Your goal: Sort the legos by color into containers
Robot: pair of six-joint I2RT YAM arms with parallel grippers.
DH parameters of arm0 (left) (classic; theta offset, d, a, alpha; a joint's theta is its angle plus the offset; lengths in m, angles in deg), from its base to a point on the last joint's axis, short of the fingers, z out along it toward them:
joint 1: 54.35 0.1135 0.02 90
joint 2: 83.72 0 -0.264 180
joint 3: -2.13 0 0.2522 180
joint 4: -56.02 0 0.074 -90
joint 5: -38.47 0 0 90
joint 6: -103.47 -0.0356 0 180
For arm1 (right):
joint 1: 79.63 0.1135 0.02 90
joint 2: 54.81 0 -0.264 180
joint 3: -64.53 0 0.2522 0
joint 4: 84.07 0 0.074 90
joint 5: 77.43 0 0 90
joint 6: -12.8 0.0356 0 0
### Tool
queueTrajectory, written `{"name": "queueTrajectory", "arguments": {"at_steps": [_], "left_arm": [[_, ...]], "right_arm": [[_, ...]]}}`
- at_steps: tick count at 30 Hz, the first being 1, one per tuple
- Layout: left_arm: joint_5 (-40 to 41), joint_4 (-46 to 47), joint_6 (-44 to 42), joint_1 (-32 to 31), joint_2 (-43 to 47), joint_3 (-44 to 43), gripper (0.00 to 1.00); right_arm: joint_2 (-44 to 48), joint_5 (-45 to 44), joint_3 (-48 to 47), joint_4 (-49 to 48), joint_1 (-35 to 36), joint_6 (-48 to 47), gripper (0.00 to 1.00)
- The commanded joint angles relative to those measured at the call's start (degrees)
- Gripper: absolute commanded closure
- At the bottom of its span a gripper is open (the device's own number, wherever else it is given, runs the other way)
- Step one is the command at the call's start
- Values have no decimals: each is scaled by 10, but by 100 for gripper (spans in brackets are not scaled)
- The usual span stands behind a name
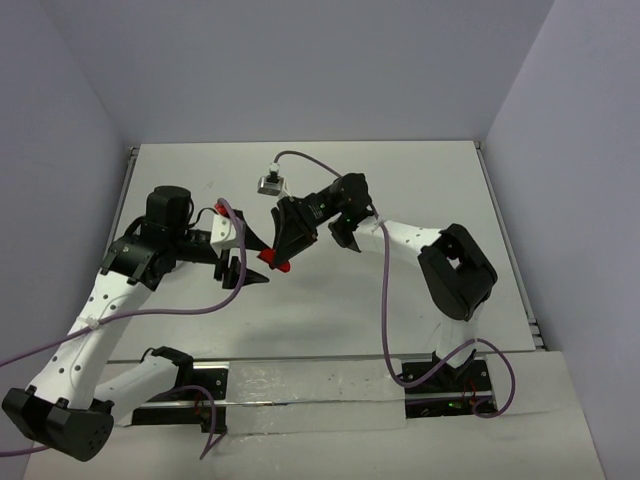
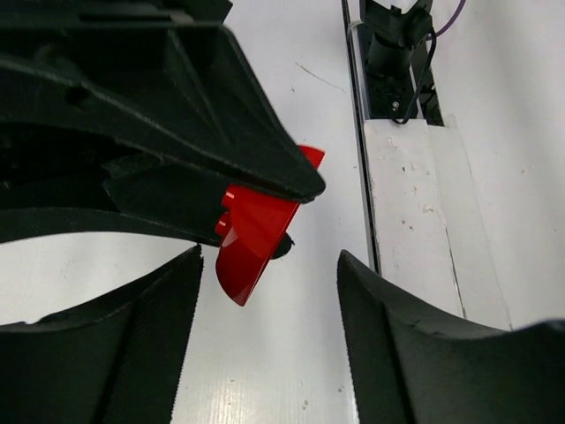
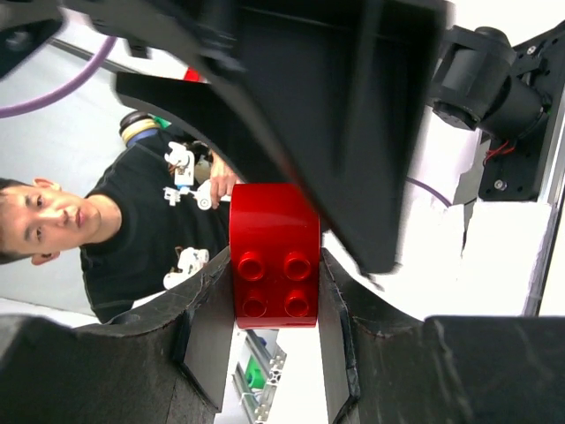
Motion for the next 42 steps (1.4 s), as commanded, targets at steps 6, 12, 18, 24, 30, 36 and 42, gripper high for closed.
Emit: {"name": "queueTrajectory", "arguments": {"at_steps": [6,12,18,24,30,36,42], "left_arm": [[-18,21,41,-3,26,-30,42],[-30,23,41,-3,20,-30,44],[-35,54,68,-4,17,-25,54],[-29,123,148,-4,19,-8,84],[-4,110,146,-4,20,-7,100],[71,-8,47,-3,28,-26,100],[189,-101,4,19,41,-44,100]], "right_arm": [[-5,21,1,-37,3,2,100],[-9,22,-5,-40,4,8,100],[-8,22,-6,-41,6,9,100],[-8,23,-6,-42,10,12,100],[-9,24,-13,-43,9,20,70],[-4,13,-7,-33,-6,16,0],[21,-49,-25,278,-62,-234,0]]}}
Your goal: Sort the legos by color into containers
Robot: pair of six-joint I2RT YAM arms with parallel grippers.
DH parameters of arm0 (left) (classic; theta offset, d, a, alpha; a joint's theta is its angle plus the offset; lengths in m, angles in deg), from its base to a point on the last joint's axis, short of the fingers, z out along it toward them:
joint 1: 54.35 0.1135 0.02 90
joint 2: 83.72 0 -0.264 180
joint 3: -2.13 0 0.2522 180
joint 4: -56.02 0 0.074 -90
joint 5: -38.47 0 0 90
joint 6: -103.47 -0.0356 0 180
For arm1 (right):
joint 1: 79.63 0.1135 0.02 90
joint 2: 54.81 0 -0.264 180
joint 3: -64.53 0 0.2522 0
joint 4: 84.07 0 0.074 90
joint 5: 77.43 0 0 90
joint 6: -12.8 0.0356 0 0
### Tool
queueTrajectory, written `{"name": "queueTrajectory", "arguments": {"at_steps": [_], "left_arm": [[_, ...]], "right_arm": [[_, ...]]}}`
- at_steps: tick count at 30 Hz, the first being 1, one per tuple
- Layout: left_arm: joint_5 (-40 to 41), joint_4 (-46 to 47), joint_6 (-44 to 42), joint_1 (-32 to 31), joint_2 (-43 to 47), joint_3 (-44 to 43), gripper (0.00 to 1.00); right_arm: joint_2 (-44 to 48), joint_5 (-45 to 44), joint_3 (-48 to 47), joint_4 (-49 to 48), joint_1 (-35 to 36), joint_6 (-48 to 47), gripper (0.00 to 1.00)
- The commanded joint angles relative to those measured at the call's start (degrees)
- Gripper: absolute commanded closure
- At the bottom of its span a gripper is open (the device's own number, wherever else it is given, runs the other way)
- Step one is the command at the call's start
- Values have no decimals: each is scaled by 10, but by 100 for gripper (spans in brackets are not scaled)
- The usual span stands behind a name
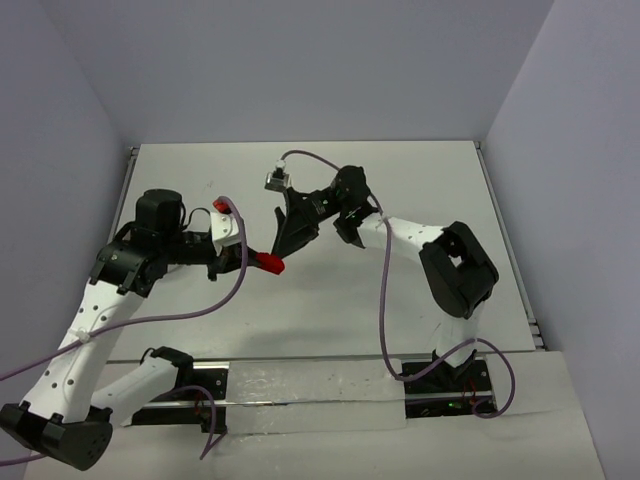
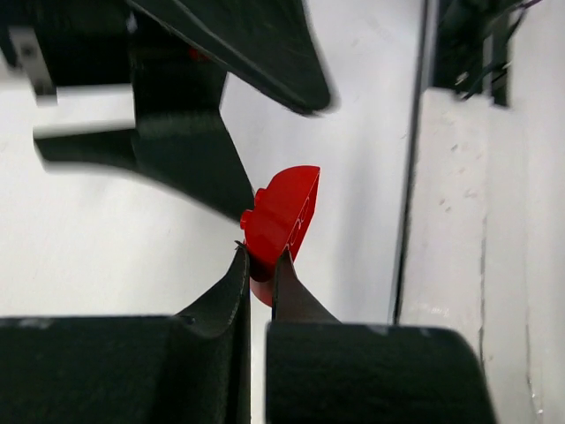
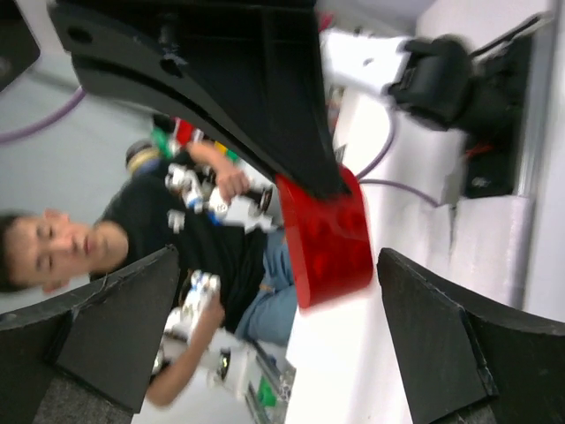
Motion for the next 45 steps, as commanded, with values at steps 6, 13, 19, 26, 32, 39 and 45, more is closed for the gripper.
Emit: {"name": "queueTrajectory", "arguments": {"at_steps": [6,13,19,26,32,39,45], "left_arm": [[219,-147,-86,64,-3,-70,100],[405,-152,-255,176,-5,-50,100],[428,-100,-342,277,-24,-23,100],[443,-62,-373,319,-73,-20,100],[449,-34,-388,328,-108,-6,100],[441,-17,-398,330,-130,8,99],[445,5,-400,332,-147,21,97]], "right_arm": [[39,-241,-154,802,-83,-615,0],[58,-366,-178,898,-89,-712,0],[52,-382,-193,919,-89,-730,0],[60,-464,-200,940,-88,-750,0],[59,-468,-204,943,-88,-752,0],[55,-466,-203,945,-89,-756,0],[50,-459,-206,947,-89,-755,0]]}}
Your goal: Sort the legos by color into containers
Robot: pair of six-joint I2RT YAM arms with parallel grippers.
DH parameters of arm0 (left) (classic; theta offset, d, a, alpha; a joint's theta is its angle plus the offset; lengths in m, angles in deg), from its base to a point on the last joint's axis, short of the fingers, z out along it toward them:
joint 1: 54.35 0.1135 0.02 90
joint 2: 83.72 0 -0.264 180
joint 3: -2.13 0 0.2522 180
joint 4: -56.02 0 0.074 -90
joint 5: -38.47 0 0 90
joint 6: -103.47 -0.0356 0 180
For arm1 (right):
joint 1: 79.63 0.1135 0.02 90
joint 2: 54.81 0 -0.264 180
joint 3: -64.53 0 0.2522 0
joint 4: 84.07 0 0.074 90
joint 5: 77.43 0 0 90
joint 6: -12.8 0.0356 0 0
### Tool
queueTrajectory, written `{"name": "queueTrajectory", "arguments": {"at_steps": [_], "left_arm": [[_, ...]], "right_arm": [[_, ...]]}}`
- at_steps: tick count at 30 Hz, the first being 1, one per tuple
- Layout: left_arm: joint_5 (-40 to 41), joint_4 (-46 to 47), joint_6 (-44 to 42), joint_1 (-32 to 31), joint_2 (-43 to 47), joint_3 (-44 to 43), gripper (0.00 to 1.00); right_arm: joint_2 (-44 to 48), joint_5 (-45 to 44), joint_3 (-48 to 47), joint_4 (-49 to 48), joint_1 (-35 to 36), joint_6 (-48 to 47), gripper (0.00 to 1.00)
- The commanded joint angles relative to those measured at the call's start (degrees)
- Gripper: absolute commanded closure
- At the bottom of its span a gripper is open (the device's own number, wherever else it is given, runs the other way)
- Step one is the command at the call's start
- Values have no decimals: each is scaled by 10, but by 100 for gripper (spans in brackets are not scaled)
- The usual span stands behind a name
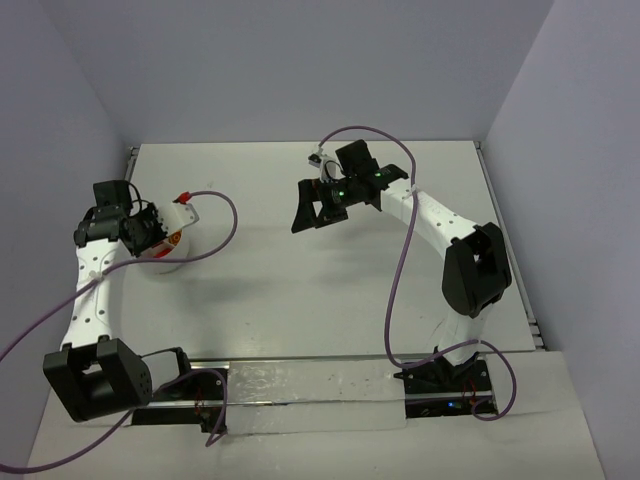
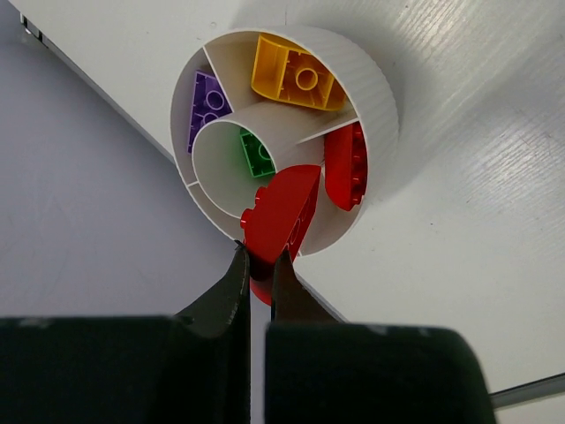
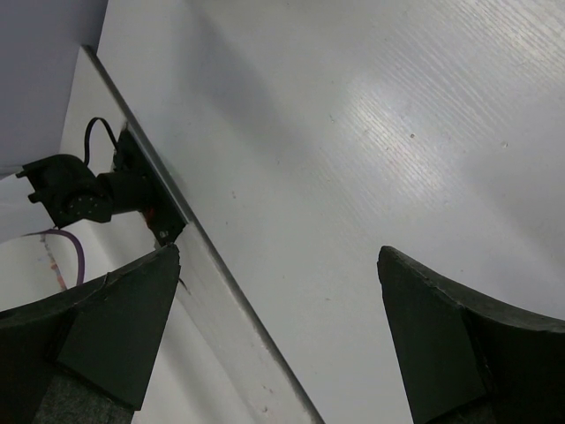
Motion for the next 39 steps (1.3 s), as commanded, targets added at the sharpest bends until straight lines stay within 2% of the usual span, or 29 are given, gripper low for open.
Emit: {"name": "queueTrajectory", "arguments": {"at_steps": [1,8,10,18,22,26,30,31,33,34,35,37,39], "left_arm": [[1,41,-15,4,-12,11,96],[-9,38,-15,7,-31,10,92],[-11,42,-15,6,-32,13,82],[-20,42,-12,7,-37,17,57],[-54,9,-6,8,-35,-14,45],[-106,-50,5,8,-30,-74,39],[-150,-66,34,8,-14,-110,37],[-175,-65,59,8,-12,-126,35],[-218,-48,175,8,-11,-164,26],[-236,-44,217,6,-18,-192,11],[-254,-40,292,-3,-24,-206,4],[-260,-26,360,-24,-37,-230,1],[-257,23,441,-81,-39,-230,1]], "right_arm": [[25,3,-30,4,2,-11,0],[24,3,-32,6,2,-13,0],[23,2,-31,6,2,-13,0],[22,-5,-34,9,2,-16,0],[35,-24,-31,11,2,-22,0],[56,-42,-32,15,2,-32,0],[72,-64,-37,26,3,-50,0],[78,-80,-38,28,2,-57,0],[105,-115,-34,27,0,-66,0],[116,-133,-22,19,-1,-69,0],[127,-166,-15,15,-2,-76,0],[150,-204,-2,8,-2,-86,0],[178,-243,8,6,-8,-99,0]]}}
